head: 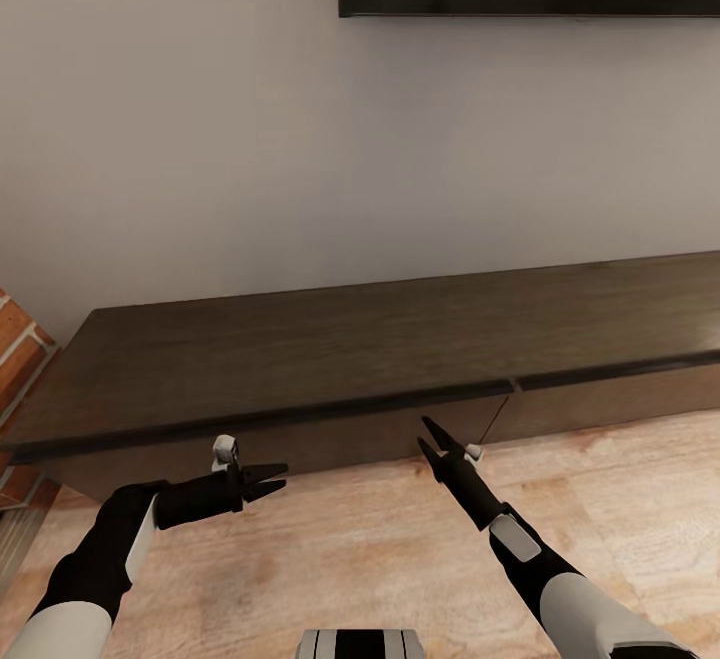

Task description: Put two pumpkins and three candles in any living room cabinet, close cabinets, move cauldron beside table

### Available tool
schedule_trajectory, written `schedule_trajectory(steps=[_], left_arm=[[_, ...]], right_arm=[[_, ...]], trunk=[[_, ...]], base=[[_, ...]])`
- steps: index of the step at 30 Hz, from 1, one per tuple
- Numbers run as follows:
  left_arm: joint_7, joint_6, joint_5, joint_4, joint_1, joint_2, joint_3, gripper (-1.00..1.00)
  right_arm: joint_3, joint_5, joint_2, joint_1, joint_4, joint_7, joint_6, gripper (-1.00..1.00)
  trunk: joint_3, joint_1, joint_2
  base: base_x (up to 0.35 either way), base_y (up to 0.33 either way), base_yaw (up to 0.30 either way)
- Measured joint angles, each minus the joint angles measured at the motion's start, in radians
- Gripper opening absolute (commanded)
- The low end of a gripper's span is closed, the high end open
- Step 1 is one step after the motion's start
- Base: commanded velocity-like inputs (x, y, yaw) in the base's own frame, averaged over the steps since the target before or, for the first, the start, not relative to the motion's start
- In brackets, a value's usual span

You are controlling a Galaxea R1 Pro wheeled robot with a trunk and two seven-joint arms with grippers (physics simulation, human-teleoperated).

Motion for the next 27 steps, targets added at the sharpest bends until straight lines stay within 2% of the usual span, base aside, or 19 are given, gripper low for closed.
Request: schedule_trajectory(steps=[7,27], left_arm=[[0.000,0.000,0.000,0.000,0.000,0.000,0.000,1.00],[0.000,0.000,0.000,0.000,0.000,-0.002,-0.001,1.00]], right_arm=[[0.003,0.002,0.000,0.000,0.000,0.008,-0.002,1.00],[0.003,0.002,0.000,0.000,-0.001,0.010,-0.002,1.00]], trunk=[[0.000,0.000,0.000],[0.000,0.000,0.000]], base=[[0.006,0.000,0.000],[0.082,0.000,0.000]])
